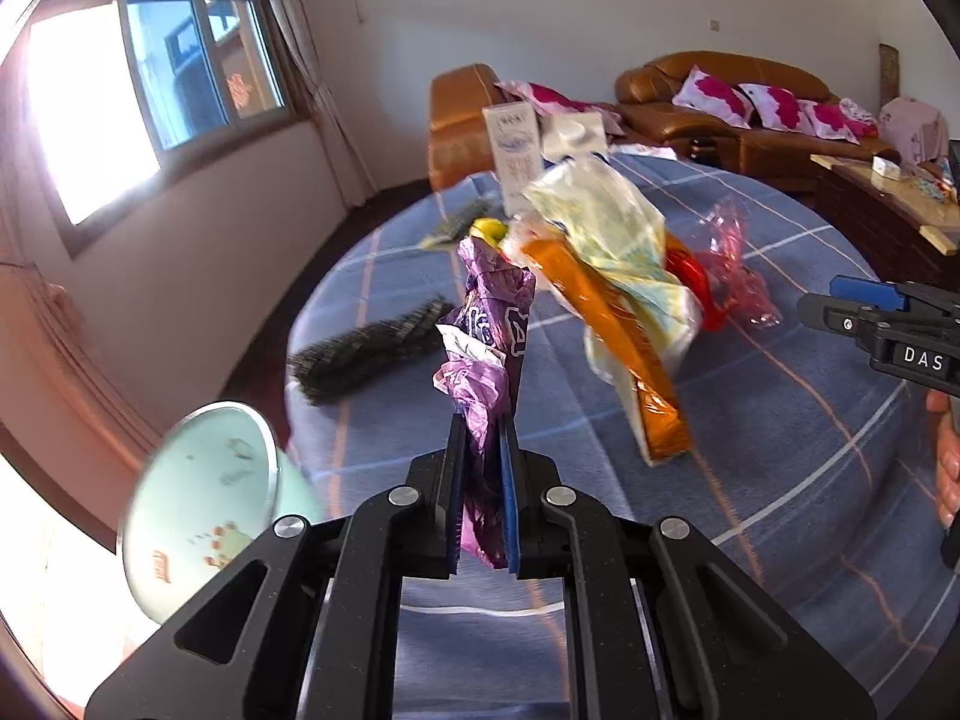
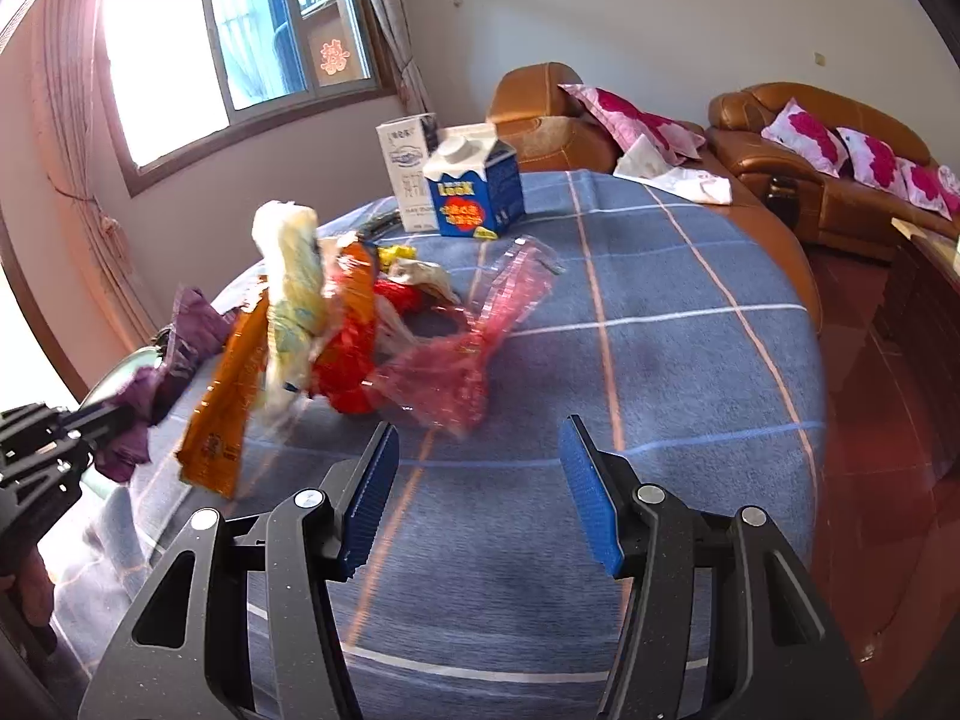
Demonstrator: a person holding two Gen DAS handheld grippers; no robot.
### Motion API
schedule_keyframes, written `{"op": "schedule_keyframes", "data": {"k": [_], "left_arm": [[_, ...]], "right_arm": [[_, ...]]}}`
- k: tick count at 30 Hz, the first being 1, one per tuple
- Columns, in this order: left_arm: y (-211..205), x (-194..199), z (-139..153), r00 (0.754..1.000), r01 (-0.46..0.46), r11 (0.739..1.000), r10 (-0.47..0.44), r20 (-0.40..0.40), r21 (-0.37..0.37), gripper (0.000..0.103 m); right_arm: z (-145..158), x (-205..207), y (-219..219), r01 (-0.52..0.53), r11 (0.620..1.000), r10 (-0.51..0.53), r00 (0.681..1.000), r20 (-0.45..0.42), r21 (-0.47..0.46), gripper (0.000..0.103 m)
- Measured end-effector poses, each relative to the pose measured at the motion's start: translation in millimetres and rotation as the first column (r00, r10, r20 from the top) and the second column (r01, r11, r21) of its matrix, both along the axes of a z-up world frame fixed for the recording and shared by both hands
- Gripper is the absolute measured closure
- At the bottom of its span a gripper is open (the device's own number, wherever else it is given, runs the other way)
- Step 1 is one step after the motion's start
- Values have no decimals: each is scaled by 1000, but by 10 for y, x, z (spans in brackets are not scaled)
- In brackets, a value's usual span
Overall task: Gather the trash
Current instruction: 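Return to the table and grasp the purple wrapper with the left tool, then lift the purple wrapper with the left tool while the right tool grasps the orange snack packet, then carry the purple wrapper and orange packet over the bin with both tools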
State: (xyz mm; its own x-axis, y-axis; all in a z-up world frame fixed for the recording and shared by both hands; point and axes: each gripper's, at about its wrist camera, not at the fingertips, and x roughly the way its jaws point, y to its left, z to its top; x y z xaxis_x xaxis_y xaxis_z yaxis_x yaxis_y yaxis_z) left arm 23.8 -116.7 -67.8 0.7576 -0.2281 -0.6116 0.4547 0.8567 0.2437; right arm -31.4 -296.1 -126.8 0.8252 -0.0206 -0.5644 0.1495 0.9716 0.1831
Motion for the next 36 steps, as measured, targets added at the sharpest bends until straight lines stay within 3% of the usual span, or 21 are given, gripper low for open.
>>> {"op": "schedule_keyframes", "data": {"k": [4, 13, 21, 25, 36], "left_arm": [[224, -36, 99, 996, -64, 997, 62, 63, 33, 93], [807, 116, 137, 971, -228, 974, 227, 71, 13, 93], [1277, 258, 123, 944, -327, 943, 329, 24, -65, 93], [1421, 336, 97, 934, -356, 931, 357, -5, -84, 93], [1604, 424, 118, 924, -381, 922, 381, -10, -65, 93]], "right_arm": [[89, 72, 208, -37, 999, 37, 999, 12, -8, 47], [167, 388, 831, -151, 989, 151, 988, 14, -7, 48], [10, 591, 1171, -222, 975, 222, 972, -74, 10, 70], [-35, 583, 1267, -260, 966, 258, 961, -100, 0, 95], [233, 519, 1473, -318, 945, 317, 948, -22, -83, 96]]}}
